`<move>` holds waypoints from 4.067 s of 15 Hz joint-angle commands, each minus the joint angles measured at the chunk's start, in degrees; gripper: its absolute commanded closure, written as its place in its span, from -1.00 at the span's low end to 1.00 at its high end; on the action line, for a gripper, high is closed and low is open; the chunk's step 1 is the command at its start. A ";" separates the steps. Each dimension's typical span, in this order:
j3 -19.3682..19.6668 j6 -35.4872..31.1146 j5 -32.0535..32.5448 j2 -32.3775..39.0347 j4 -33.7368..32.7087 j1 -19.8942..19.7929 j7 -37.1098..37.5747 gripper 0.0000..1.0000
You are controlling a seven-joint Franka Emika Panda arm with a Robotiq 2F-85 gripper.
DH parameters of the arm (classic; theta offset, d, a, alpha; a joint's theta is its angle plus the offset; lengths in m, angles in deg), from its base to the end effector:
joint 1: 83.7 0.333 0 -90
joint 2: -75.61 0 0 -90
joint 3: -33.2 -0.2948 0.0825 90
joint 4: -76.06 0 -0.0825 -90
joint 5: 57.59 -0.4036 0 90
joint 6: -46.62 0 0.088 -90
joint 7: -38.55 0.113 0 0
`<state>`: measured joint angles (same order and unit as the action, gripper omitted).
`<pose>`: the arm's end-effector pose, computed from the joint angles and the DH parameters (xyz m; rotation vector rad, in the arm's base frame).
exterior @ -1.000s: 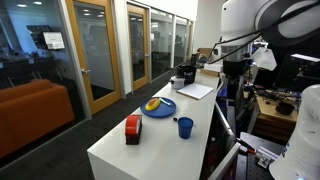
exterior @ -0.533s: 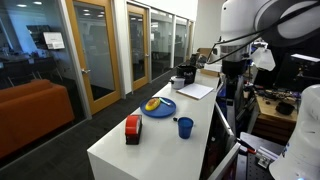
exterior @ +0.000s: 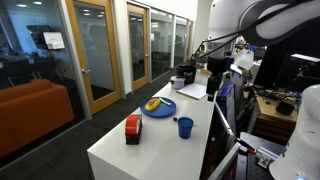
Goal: Pick up the marker and put it in the cup
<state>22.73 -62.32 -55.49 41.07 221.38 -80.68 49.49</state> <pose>0.3829 0.0872 0.4375 2.9984 0.0350 -0.0192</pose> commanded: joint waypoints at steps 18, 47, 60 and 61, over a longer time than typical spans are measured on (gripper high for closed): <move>9.74 -7.81 -0.55 35.61 -22.62 -2.90 -4.26 -1.00; 11.53 -20.93 3.90 45.97 -18.21 -2.46 -6.39 -1.00; 11.44 -23.97 6.56 47.11 -14.67 -2.15 -7.07 -1.00; 11.46 -24.06 6.76 47.10 -14.47 -2.11 -7.14 -1.00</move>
<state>34.10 -84.40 -49.82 88.08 206.10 -82.94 43.24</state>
